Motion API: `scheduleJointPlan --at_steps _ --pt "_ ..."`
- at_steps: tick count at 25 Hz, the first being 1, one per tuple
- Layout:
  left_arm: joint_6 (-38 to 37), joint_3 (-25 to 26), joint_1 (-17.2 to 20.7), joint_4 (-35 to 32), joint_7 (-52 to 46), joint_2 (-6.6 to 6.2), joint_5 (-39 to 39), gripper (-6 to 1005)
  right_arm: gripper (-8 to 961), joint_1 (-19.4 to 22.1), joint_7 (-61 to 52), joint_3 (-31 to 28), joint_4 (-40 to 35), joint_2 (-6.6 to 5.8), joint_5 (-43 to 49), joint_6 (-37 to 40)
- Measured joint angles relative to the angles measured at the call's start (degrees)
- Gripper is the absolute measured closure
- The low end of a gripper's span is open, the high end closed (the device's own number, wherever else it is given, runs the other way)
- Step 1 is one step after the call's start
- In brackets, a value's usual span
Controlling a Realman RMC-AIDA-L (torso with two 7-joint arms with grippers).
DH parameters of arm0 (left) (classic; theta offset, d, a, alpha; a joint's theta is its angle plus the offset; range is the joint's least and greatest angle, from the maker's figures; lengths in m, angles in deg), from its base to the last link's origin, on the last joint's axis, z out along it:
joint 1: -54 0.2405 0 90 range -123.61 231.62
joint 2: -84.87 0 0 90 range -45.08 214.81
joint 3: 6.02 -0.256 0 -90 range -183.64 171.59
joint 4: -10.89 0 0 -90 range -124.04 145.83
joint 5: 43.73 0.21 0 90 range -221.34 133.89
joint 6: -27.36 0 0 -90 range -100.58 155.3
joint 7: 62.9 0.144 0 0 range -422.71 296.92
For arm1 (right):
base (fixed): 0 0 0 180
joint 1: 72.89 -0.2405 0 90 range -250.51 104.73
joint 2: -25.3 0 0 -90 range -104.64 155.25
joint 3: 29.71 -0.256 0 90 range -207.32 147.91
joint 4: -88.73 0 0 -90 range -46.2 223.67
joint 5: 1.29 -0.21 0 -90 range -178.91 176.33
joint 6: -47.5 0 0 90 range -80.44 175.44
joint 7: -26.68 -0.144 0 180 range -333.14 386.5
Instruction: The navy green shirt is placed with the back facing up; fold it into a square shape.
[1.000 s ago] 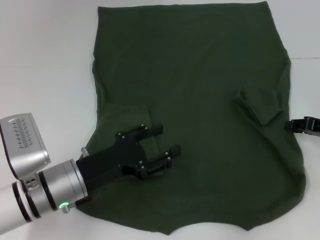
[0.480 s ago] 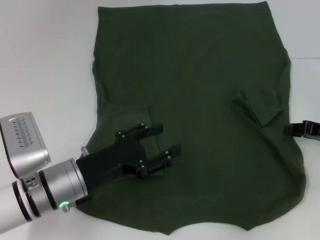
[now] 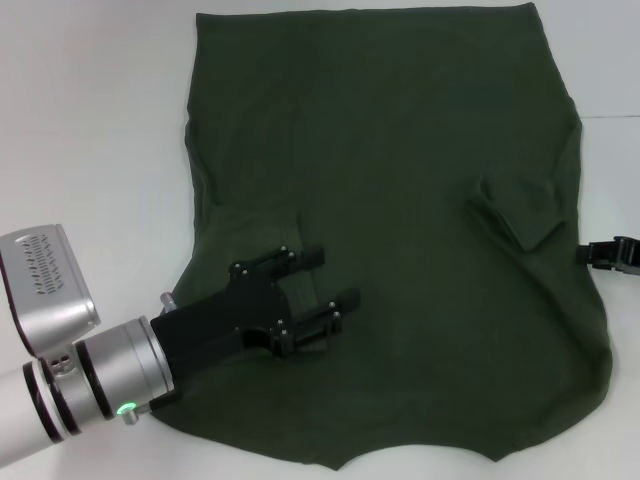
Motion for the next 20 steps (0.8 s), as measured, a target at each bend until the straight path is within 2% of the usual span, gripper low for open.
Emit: scheduleJointPlan --at_steps 10,20 --pt "0.1 0.0 -0.3 -0.1 0.0 0.0 0.0 310 640 -0.4 0.3 0.4 0.3 0.65 0.0 -1.2" --pt "0.3 0.0 -0.3 -0.1 0.0 0.0 0.0 309 645 -0.4 0.4 0.4 0.3 0.71 0.1 -1.4"
